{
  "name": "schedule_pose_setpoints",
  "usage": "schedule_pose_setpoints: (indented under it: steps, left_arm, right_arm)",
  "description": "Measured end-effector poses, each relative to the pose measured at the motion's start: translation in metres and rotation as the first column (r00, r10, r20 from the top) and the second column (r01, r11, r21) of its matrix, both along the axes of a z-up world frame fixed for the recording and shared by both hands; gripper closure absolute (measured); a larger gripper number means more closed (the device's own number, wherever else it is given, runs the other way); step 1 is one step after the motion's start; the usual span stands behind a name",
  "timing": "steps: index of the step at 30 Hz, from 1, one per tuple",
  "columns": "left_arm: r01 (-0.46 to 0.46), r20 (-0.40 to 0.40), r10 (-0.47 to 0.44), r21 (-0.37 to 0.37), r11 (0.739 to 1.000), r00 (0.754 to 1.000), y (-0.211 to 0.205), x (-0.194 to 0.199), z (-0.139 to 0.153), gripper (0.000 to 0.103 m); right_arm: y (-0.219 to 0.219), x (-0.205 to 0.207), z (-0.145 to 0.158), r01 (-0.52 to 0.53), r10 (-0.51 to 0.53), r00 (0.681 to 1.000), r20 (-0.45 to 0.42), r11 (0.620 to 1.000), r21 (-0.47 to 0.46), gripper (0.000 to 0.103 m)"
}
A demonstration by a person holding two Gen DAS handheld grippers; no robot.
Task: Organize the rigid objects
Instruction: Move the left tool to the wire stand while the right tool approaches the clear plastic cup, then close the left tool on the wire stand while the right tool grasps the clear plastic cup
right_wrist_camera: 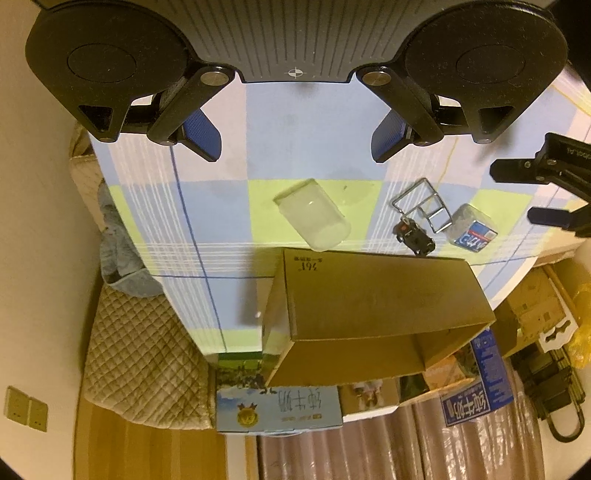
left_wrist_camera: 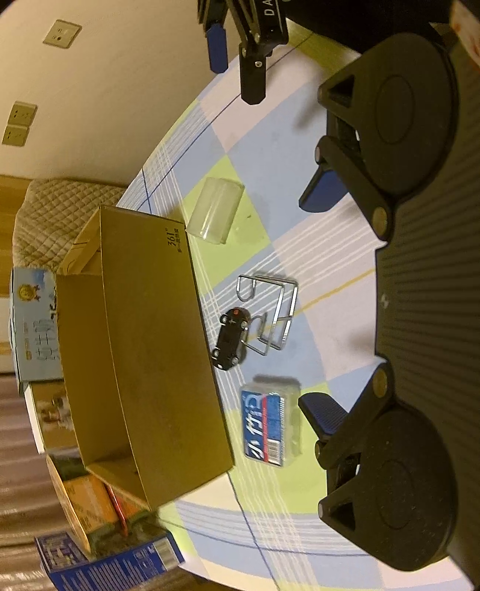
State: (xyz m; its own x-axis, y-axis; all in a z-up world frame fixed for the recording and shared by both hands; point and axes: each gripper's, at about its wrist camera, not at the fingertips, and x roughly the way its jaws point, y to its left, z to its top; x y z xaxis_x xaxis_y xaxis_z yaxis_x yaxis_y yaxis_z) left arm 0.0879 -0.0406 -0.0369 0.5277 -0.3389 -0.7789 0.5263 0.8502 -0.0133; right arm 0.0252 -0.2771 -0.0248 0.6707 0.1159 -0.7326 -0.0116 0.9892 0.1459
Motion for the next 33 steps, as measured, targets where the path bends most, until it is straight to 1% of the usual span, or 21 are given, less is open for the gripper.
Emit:
schedule_pose_setpoints:
  steps: [4, 7, 14, 22, 25, 27, 31, 33]
  left_arm:
    - [0.046, -0.001, -0.046, -0.03, 0.998, 0.999, -0.002, 0.016, -0.011, 0.001]
    - [0.076, 0.013, -0.075, -0.03, 0.997, 0.997, -0.005, 0.028, -0.02, 0.001]
    - [0.127, 0.016, -0.126, -0.017, 0.992, 0.992, -0.013, 0.054, -0.04, 0.001]
    - [0.15, -0.007, -0.15, 0.004, 0.989, 0.989, -0.023, 0.074, -0.062, 0.001]
    - [0.143, 0.0, -0.143, -0.007, 0.99, 0.99, -0.023, 0.079, -0.065, 0.002]
    - [0.152, 0.01, -0.152, -0.013, 0.988, 0.988, -0.024, 0.081, -0.067, 0.01]
    - [0.155, 0.018, -0.155, 0.001, 0.988, 0.988, -0.026, 0.083, -0.071, 0.015]
    - [0.16, 0.009, -0.16, 0.005, 0.987, 0.987, -0.026, 0.083, -0.073, 0.022]
  right_arm:
    - [0.002, 0.014, -0.01, -0.028, 0.028, 1.0, -0.009, 1.0, 0.005, 0.018]
    - [0.004, 0.025, -0.015, -0.049, 0.049, 0.999, -0.009, 0.999, -0.005, 0.018]
    - [0.008, 0.052, -0.028, -0.085, 0.085, 0.996, -0.01, 0.996, -0.021, 0.018]
    - [0.005, 0.07, -0.041, -0.076, 0.075, 0.997, -0.029, 0.997, -0.022, 0.018]
    - [0.005, 0.073, -0.044, -0.08, 0.079, 0.996, -0.034, 0.996, -0.03, 0.018]
    - [0.005, 0.074, -0.047, -0.078, 0.077, 0.996, -0.038, 0.996, -0.029, 0.018]
    - [0.005, 0.076, -0.049, -0.07, 0.069, 0.997, -0.042, 0.997, -0.029, 0.018]
    - [0.004, 0.077, -0.051, -0.067, 0.066, 0.997, -0.041, 0.997, -0.031, 0.018]
